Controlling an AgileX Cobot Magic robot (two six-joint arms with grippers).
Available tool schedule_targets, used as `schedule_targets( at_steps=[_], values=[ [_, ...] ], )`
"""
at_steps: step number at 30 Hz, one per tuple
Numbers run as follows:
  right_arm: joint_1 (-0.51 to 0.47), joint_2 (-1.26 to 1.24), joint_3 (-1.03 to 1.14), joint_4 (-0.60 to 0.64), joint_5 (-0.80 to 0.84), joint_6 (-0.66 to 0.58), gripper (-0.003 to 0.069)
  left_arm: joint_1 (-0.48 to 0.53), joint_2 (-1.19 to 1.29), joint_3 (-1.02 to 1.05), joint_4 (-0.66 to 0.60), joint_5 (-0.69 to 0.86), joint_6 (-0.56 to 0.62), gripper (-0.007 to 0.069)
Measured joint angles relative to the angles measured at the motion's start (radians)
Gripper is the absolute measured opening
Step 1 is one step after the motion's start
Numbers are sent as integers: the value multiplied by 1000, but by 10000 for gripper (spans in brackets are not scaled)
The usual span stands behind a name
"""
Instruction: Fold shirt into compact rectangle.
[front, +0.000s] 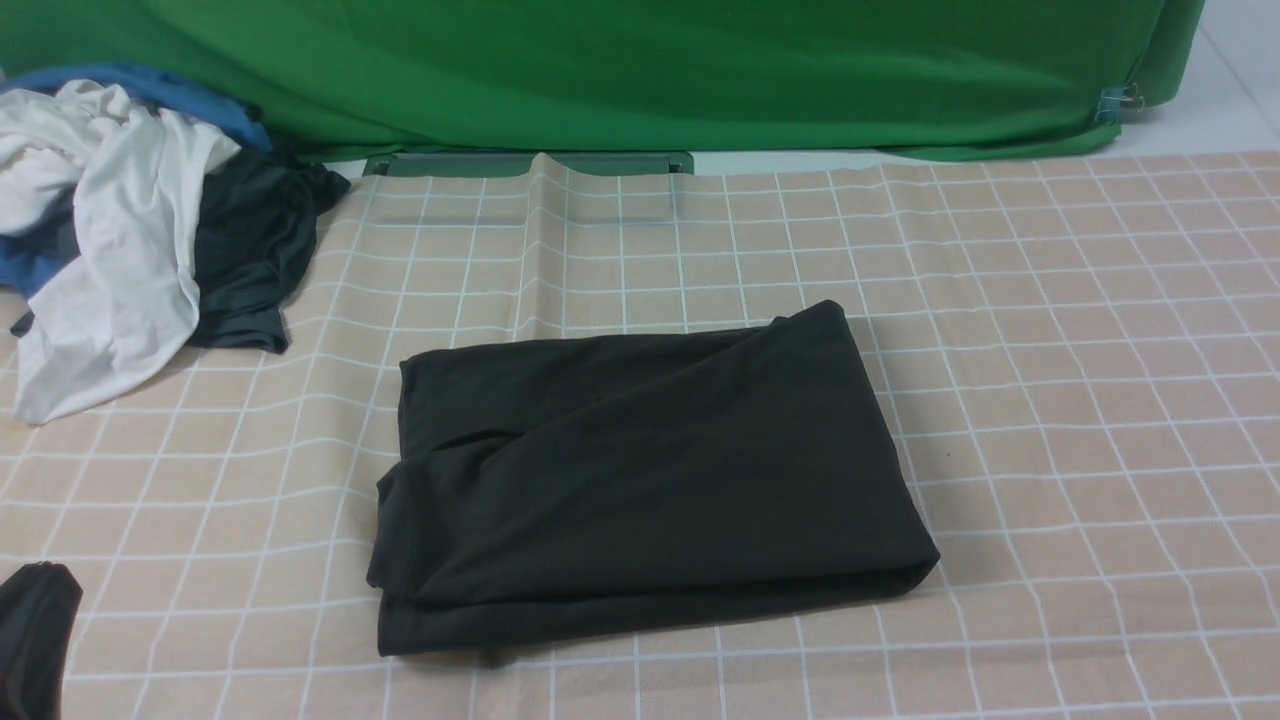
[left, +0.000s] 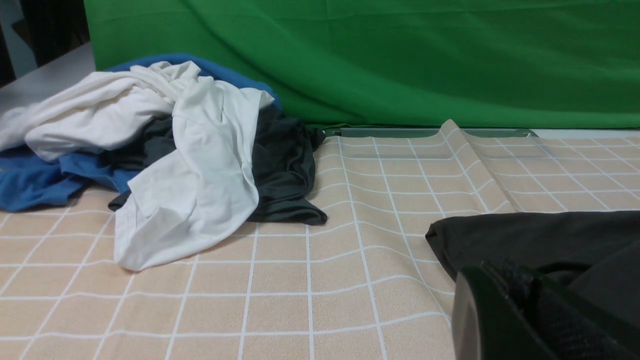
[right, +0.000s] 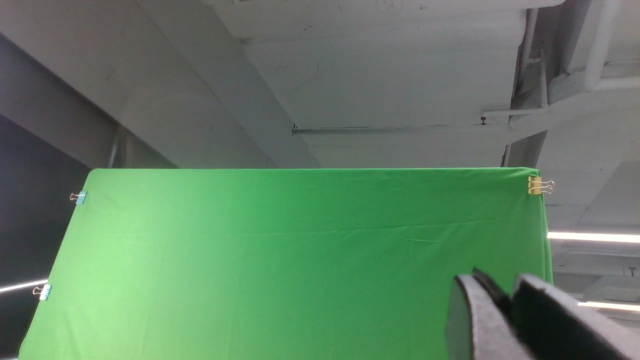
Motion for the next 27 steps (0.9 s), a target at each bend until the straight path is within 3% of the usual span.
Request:
schedule_targets(
  at_steps=[20, 27],
  values=[
    [-1, 0, 0, 0, 12, -5, 190, 0, 0, 0, 0, 1, 1, 20],
    [-108, 1, 38, 0, 417, -74, 197, 0, 0, 0, 0, 3, 1, 20]
  ],
)
